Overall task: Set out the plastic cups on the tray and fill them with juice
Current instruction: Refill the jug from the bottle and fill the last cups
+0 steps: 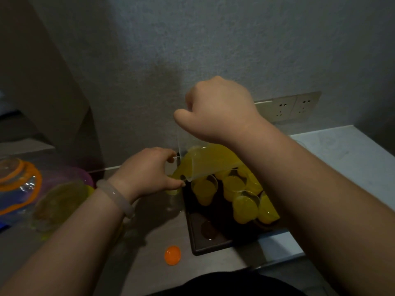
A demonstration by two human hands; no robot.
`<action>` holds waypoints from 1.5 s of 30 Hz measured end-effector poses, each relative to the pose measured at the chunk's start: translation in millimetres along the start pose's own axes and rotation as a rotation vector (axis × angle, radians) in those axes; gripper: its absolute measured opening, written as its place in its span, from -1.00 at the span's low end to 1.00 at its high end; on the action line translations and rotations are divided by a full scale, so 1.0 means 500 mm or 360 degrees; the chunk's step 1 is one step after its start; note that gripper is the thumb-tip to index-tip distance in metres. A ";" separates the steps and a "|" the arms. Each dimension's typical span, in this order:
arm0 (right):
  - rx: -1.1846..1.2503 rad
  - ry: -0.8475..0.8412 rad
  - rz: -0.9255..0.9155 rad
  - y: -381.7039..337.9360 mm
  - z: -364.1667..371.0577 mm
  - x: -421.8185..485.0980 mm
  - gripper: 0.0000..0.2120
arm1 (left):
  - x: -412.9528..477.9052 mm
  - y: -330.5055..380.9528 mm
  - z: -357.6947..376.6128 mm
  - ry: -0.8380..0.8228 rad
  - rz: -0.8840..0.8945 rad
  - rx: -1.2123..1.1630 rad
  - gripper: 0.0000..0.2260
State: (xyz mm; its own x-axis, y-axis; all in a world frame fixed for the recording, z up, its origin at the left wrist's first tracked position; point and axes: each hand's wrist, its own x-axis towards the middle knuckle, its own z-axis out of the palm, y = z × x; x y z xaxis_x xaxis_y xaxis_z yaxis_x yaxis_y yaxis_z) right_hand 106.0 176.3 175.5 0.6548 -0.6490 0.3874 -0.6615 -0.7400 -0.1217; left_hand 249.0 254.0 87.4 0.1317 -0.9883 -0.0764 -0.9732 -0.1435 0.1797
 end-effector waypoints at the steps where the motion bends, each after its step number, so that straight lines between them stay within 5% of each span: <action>1: -0.0002 -0.0008 -0.0005 0.000 0.001 0.000 -0.65 | 0.000 0.000 0.001 -0.0003 -0.0003 0.0008 -0.31; 45: 0.0191 0.0057 0.0085 0.041 0.029 0.020 -0.64 | 0.036 -0.006 -0.011 -0.0031 -0.0043 -0.0038 -0.44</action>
State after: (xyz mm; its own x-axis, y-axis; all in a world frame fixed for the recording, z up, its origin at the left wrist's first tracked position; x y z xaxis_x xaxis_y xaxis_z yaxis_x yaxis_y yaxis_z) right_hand 104.2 151.9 163.7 0.6050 -0.6827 0.4099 -0.6449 -0.7220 -0.2507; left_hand 255.2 236.4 90.9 0.1539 -0.9830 -0.1006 -0.9645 -0.1716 0.2008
